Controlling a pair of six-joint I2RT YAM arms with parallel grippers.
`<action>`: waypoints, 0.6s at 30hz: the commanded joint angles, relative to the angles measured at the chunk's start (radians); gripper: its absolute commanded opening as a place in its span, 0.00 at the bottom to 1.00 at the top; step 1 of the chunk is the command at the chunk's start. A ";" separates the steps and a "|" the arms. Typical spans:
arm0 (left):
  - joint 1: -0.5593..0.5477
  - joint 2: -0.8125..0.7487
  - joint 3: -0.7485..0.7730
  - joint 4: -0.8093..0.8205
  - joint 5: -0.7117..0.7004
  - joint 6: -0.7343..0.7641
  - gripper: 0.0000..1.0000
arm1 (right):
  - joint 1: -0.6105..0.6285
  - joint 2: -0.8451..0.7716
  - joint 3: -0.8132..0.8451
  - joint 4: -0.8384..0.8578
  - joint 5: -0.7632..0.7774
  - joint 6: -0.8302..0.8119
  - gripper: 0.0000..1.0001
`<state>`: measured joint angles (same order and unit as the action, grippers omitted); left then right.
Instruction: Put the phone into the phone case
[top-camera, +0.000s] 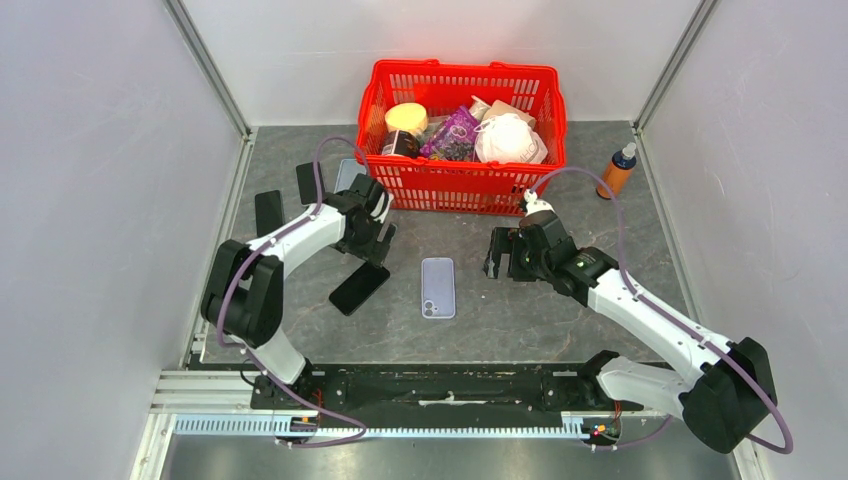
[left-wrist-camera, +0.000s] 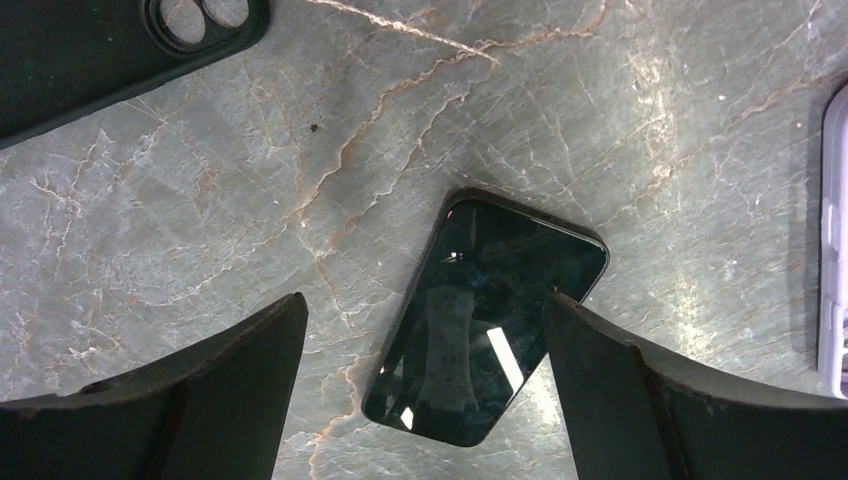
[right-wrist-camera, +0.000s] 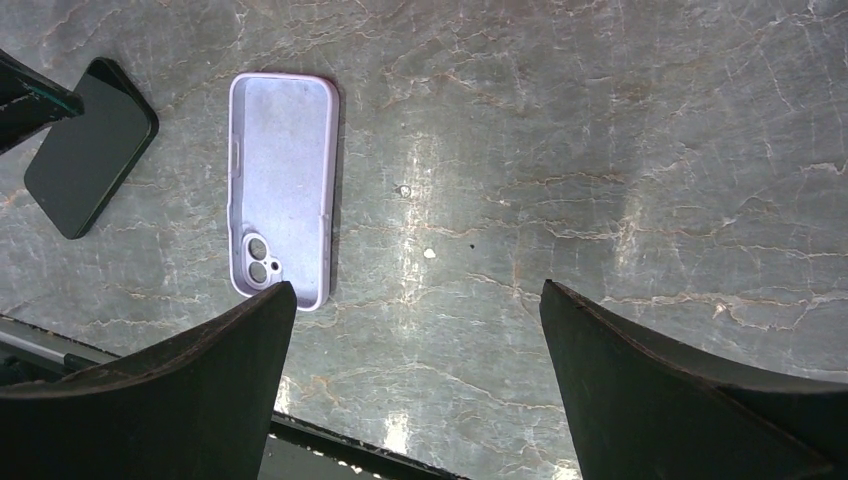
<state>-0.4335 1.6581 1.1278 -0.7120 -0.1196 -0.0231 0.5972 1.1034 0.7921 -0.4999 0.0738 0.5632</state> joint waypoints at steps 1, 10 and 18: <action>-0.010 0.004 0.012 -0.023 0.050 0.096 0.94 | -0.006 -0.025 -0.005 0.043 -0.023 -0.020 0.99; -0.030 -0.010 -0.038 -0.016 0.064 0.097 0.95 | -0.006 -0.031 -0.008 0.044 -0.031 -0.022 0.99; -0.031 -0.038 -0.114 0.030 0.033 0.062 0.95 | -0.007 -0.024 -0.010 0.050 -0.064 -0.020 0.99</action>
<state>-0.4603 1.6581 1.0370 -0.7208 -0.0761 0.0311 0.5968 1.0939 0.7914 -0.4843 0.0383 0.5560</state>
